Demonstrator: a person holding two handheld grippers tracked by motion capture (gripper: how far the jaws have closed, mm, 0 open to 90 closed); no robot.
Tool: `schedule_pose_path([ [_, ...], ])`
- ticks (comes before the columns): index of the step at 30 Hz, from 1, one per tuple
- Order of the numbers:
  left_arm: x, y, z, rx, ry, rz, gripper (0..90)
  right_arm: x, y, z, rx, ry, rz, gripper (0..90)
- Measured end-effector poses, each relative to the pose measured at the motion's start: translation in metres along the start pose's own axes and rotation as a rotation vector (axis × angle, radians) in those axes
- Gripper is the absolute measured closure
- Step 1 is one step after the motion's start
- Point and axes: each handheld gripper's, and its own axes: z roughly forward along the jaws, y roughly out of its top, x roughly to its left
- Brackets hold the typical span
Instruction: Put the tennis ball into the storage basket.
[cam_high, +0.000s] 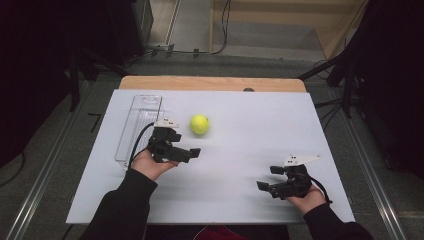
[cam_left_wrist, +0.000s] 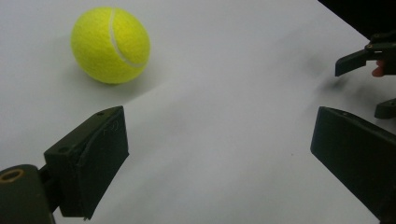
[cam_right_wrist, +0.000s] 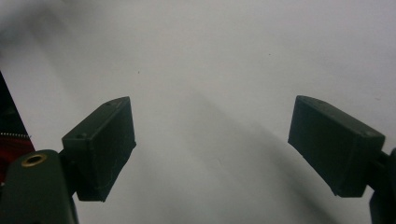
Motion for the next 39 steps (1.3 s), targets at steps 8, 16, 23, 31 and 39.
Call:
schedule_pose_path([
  [8,0.004,0.012,0.009,-0.007,0.002,0.006,5.3,0.0,0.0,0.0,-0.001,0.001,0.001,12.9],
  [16,0.011,0.028,0.015,-0.022,0.001,-0.006,5.4,-0.001,0.0,0.0,0.003,0.002,0.003,12.9],
  [23,0.016,0.042,0.023,-0.008,0.019,0.006,5.4,-0.001,0.0,0.0,0.002,0.003,0.003,12.9],
  [31,0.026,0.055,0.033,-0.016,0.026,-0.01,5.4,-0.001,0.0,0.0,-0.002,0.001,0.005,12.8],
  [39,0.032,0.065,0.041,-0.017,0.055,-0.011,6.7,-0.001,0.0,0.0,-0.003,0.006,0.005,12.9],
])
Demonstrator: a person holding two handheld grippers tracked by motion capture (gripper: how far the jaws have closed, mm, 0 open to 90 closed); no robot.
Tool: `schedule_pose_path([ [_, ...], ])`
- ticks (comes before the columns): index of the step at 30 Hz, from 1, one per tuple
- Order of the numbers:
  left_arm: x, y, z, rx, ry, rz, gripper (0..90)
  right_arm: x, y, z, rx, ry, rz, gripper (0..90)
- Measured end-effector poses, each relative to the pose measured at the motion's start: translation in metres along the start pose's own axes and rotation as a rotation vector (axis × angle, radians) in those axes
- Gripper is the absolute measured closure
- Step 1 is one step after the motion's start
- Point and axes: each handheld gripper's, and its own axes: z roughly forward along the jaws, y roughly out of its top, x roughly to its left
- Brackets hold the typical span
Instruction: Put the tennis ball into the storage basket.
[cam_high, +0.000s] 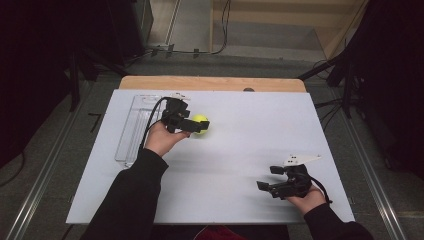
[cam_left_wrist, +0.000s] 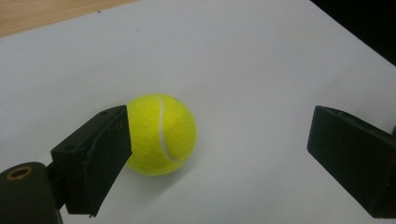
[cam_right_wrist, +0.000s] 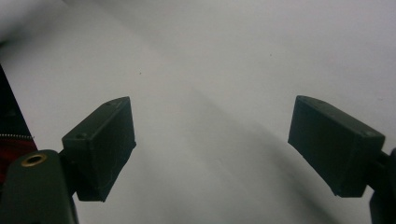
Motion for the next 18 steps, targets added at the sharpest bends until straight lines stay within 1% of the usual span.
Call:
schedule_pose_path([
  [5,0.004,0.007,0.006,0.001,0.007,0.006,6.7,0.0,0.0,0.0,0.0,0.002,-0.001,12.9],
  [6,0.005,0.008,0.007,0.008,0.007,0.007,6.9,0.0,0.0,0.0,0.0,0.001,-0.003,12.9],
  [7,0.006,0.009,0.008,0.012,0.017,0.009,7.0,0.0,0.0,0.0,-0.002,0.001,-0.003,12.9],
  [8,0.007,0.011,0.009,0.011,0.022,0.012,7.1,0.0,0.0,0.0,-0.001,0.0,-0.004,12.9],
  [12,0.01,0.016,0.011,0.002,0.028,0.001,7.1,0.0,0.0,0.0,0.001,-0.001,-0.001,12.9],
  [15,0.012,0.018,0.012,-0.02,0.013,-0.007,7.1,0.0,0.0,0.0,0.003,-0.001,-0.001,12.9],
  [16,0.012,0.019,0.014,-0.018,0.012,-0.012,7.1,0.0,0.0,0.001,0.003,-0.001,-0.004,12.9],
  [18,0.013,0.02,0.017,-0.014,0.022,-0.006,7.1,0.0,0.0,0.001,0.004,0.0,-0.004,12.9],
])
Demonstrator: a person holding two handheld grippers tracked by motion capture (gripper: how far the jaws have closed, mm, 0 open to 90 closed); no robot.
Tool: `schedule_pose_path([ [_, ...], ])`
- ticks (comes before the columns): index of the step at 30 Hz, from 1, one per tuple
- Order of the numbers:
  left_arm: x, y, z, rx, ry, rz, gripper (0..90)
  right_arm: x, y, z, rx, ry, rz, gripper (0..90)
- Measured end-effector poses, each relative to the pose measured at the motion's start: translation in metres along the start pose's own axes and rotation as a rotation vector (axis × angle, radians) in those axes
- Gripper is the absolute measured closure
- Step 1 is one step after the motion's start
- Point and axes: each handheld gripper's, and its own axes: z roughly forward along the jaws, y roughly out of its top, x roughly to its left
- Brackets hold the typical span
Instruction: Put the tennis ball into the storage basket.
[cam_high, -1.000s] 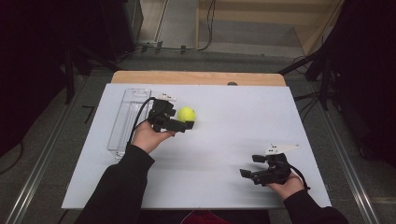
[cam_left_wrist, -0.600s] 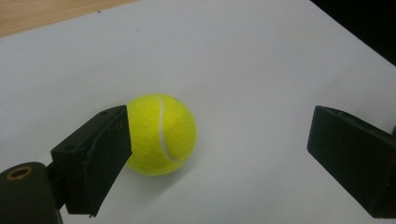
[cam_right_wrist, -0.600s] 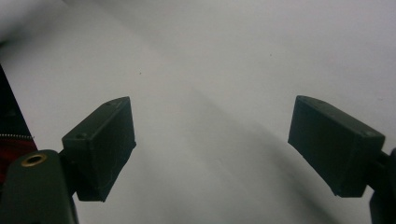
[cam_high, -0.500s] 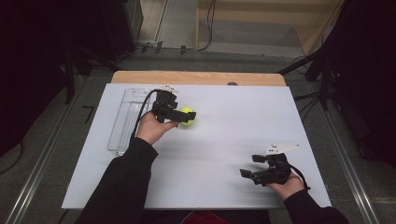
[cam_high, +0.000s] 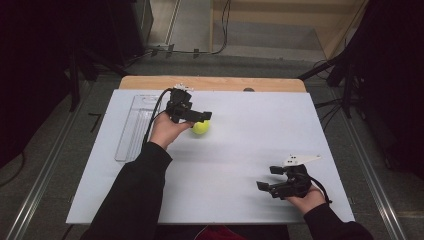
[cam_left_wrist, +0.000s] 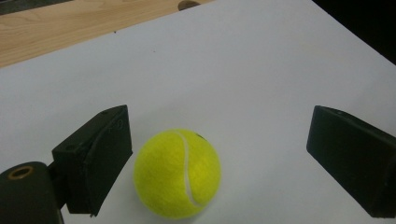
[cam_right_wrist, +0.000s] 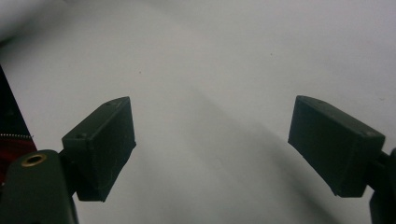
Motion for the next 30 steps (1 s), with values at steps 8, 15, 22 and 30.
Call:
schedule_pose_path([
  [8,0.002,0.008,0.017,0.011,0.029,0.005,7.1,0.0,0.0,0.0,-0.003,0.001,0.001,12.8],
  [15,0.007,0.013,0.027,0.006,0.025,-0.023,7.1,0.0,0.0,-0.001,-0.005,0.004,0.001,12.8],
  [22,0.006,0.009,0.036,0.029,0.09,0.023,7.1,0.0,0.0,-0.001,-0.007,0.005,0.002,12.8],
  [30,0.009,0.001,0.043,0.011,0.075,-0.002,7.1,0.0,-0.001,0.0,-0.008,0.007,0.002,12.8],
])
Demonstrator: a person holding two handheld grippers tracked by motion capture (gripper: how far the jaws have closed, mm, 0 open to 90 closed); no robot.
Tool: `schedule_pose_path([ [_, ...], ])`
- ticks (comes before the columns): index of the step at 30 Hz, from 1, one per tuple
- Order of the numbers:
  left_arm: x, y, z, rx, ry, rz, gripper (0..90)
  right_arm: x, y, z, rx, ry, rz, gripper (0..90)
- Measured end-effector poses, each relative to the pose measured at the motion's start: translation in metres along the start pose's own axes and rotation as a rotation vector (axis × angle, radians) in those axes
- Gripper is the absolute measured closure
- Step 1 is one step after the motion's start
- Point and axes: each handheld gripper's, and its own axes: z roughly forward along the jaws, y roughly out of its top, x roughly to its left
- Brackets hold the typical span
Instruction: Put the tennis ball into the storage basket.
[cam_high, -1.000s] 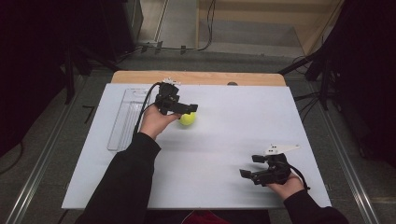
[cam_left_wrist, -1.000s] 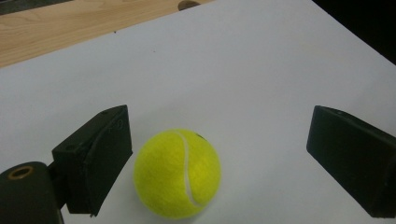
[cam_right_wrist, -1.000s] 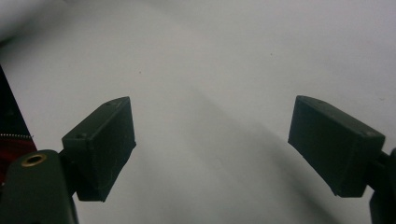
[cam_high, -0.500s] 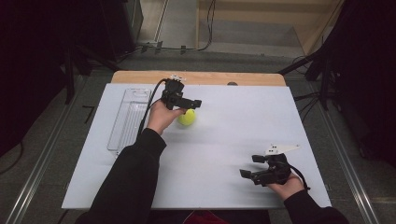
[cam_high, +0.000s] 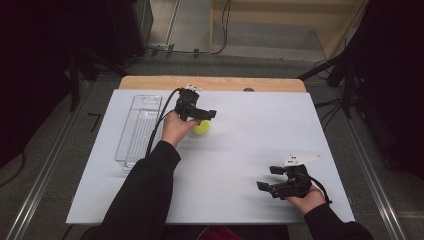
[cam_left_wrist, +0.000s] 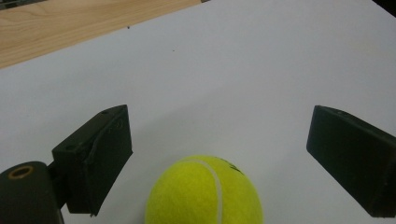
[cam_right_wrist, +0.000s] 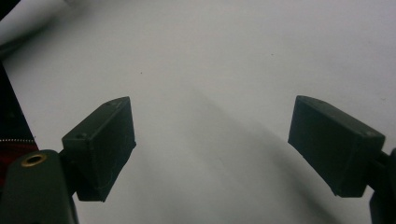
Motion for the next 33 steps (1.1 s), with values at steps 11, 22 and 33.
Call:
schedule_pose_path([
  [11,-0.001,-0.007,0.004,-0.004,0.017,0.004,7.1,0.0,0.0,0.0,0.002,-0.001,0.002,12.9],
  [22,0.001,-0.023,0.011,-0.004,0.011,-0.02,9.3,0.0,0.0,0.0,0.002,0.0,0.006,12.9],
  [33,0.003,-0.034,0.018,0.014,0.023,-0.03,9.3,0.0,0.0,0.001,0.003,-0.002,0.004,12.8],
])
